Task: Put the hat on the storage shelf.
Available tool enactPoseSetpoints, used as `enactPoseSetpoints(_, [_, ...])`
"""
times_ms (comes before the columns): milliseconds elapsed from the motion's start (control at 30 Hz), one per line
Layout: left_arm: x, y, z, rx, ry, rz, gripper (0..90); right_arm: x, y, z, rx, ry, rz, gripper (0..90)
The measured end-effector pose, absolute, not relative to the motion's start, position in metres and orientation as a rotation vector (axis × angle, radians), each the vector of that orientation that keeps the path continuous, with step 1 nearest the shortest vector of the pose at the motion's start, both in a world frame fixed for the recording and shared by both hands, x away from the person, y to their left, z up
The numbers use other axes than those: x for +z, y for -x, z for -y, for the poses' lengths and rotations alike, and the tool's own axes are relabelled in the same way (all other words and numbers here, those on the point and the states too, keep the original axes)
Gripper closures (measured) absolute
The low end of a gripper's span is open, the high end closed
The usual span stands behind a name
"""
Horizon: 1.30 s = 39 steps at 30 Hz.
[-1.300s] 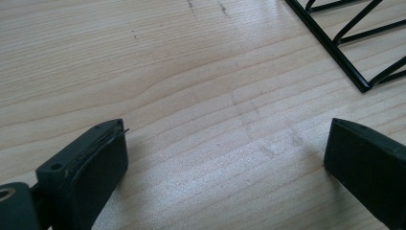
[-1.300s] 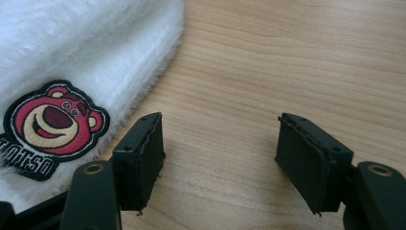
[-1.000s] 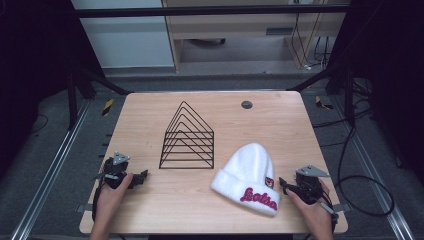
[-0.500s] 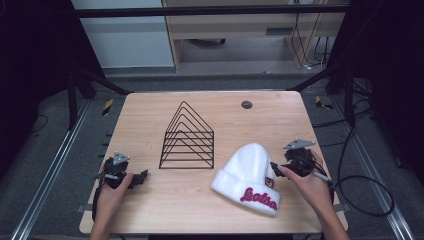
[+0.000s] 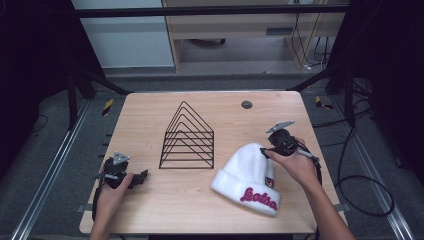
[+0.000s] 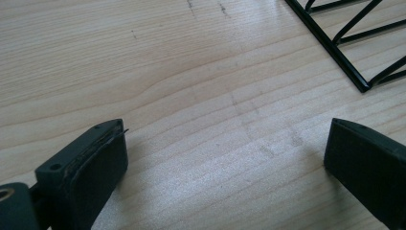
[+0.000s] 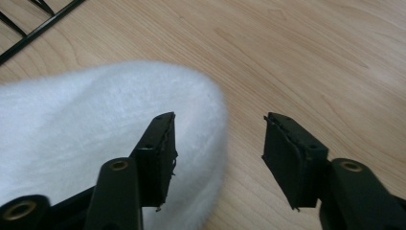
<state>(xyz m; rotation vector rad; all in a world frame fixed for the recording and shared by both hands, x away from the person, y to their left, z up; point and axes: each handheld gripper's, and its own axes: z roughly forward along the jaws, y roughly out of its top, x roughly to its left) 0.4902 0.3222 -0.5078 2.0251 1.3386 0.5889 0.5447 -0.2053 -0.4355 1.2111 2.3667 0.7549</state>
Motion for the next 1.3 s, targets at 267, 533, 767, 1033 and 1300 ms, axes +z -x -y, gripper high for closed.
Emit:
enactPoseSetpoints(267, [-0.508,-0.490,-0.322,0.589,-2.025,-1.338,0.3,-0.443,-0.557,0.197,0.762,-1.220,-2.396,51.9])
enactPoseSetpoints(533, [-0.508,-0.490,-0.322,0.589,-2.025,-1.339,0.3,-0.459,-0.569,0.191,0.724,-1.272,-2.420,50.4])
enactPoseSetpoints(767, [-0.508,-0.490,-0.322,0.589,-2.025,-1.338,0.3,-0.470,-0.574,0.188,0.708,-1.309,-2.445,51.2])
enactPoseSetpoints(1033, [-0.508,-0.490,-0.322,0.589,-2.025,-1.338,0.3,-0.478,-0.572,0.186,0.722,-1.337,-2.468,57.0])
enactPoseSetpoints(1300, [-0.508,-0.490,-0.322,0.589,-2.025,-1.338,0.3,-0.479,-0.571,0.187,0.759,-1.353,-2.498,71.3])
